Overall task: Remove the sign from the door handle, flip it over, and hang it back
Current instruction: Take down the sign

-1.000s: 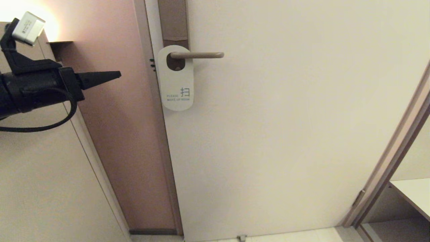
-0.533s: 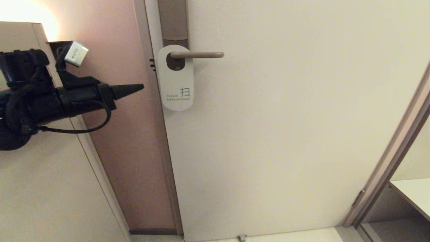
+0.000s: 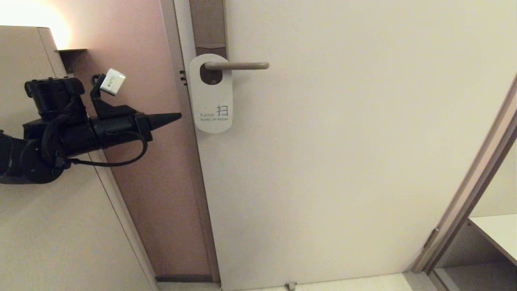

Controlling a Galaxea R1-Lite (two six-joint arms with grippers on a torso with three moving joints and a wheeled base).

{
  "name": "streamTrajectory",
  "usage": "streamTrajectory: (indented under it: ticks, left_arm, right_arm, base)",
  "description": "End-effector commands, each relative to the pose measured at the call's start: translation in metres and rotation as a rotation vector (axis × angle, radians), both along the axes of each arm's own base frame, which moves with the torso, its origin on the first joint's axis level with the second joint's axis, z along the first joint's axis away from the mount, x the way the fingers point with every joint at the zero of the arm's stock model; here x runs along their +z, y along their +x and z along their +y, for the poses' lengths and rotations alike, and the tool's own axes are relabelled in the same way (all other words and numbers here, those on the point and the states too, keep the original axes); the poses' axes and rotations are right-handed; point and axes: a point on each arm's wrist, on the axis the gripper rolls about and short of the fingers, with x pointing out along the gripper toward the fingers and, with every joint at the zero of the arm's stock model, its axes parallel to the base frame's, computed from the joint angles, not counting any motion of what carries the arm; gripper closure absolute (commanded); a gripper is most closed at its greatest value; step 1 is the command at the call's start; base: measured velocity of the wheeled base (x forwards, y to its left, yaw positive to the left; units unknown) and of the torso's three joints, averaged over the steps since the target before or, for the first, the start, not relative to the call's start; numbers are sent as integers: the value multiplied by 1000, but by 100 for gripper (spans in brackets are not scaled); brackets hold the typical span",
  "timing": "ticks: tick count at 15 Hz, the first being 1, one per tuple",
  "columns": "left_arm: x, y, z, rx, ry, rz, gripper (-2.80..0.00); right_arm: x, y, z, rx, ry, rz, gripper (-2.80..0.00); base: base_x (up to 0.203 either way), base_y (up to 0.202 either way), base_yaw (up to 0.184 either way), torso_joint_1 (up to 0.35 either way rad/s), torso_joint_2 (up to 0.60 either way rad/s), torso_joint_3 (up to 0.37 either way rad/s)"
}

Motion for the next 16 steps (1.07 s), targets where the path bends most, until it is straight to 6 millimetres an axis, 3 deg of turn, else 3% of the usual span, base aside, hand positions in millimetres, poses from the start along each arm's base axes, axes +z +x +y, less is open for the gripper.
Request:
streamTrajectory:
  ticks: [1, 10, 16]
  left_arm:
    - [-3, 2, 0, -5, -1, 5, -280]
    - [8, -1, 0, -122, -17, -20, -280]
    - [11, 8, -2, -213, -32, -22, -280]
  right_arm:
    - [0, 0, 0, -1, -1, 0, 0]
    - [0, 0, 0, 0, 0, 0, 0]
    - [0, 0, 0, 0, 1, 0, 0]
  base:
    - [0, 0, 0, 0, 0, 0]
    - [0, 0, 0, 0, 0, 0]
    - [0, 0, 0, 0, 0, 0]
